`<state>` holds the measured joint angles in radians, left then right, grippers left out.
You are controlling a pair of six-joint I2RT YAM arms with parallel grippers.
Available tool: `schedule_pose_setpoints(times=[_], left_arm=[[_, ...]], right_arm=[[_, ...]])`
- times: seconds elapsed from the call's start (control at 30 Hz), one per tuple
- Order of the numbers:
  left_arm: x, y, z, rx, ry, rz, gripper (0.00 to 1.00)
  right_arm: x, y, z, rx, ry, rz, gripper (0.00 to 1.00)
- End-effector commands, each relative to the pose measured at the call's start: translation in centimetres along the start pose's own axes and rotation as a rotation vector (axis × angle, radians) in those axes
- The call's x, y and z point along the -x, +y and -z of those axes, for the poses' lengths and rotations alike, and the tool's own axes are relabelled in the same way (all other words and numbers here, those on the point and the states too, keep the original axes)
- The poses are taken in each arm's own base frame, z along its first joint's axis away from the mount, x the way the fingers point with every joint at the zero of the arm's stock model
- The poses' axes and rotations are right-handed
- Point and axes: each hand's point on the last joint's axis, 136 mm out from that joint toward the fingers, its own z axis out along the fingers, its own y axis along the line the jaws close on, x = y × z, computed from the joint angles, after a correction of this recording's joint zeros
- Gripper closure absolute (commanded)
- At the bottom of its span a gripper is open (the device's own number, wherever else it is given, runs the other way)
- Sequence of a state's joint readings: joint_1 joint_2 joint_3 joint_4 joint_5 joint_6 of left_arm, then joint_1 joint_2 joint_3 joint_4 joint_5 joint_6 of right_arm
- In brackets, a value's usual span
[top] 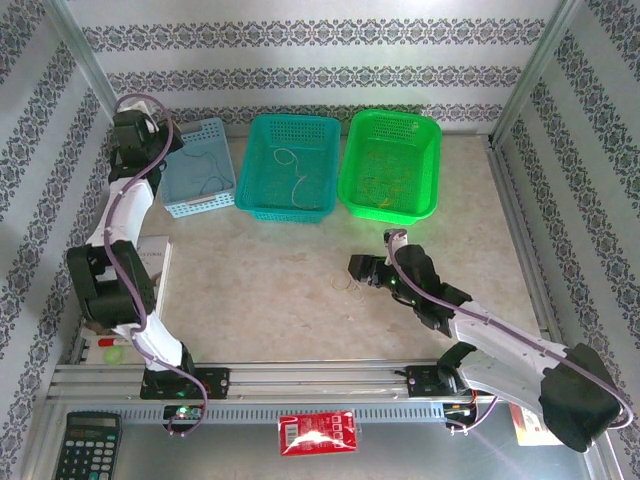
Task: Untangle the cables
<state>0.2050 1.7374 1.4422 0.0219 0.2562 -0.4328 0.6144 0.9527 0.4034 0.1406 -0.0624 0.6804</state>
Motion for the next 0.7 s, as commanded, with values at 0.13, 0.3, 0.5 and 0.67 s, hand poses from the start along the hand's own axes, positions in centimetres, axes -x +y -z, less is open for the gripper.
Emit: schedule_pose_setpoints(times=[0.13, 0.3, 0.5, 0.67], left_arm=[[1.1, 0.3, -0.3, 0.006, -0.013, -0.038, 0.21], [2.6, -1.5, 1.1, -0.049, -0.025, -0.046, 0.00], [3.6, -5.0, 3.5, -0.188, -0.030, -0.004, 0.00], [1.9, -7.9, 6.1, -0.290, 0.006, 0.013, 0.00]], right_arm=[[1.7, 1.0, 1.4, 0.016, -0.003, 0.003, 0.31], [2.0, 0.8, 1.9, 0.006, 0.000, -0.005, 0.31], [1.8, -0.4, 1.8, -0.047, 0.027, -0.032, 0.31], [0.8, -1.7, 1.4, -0.102, 0.072, -0.066, 0.31]])
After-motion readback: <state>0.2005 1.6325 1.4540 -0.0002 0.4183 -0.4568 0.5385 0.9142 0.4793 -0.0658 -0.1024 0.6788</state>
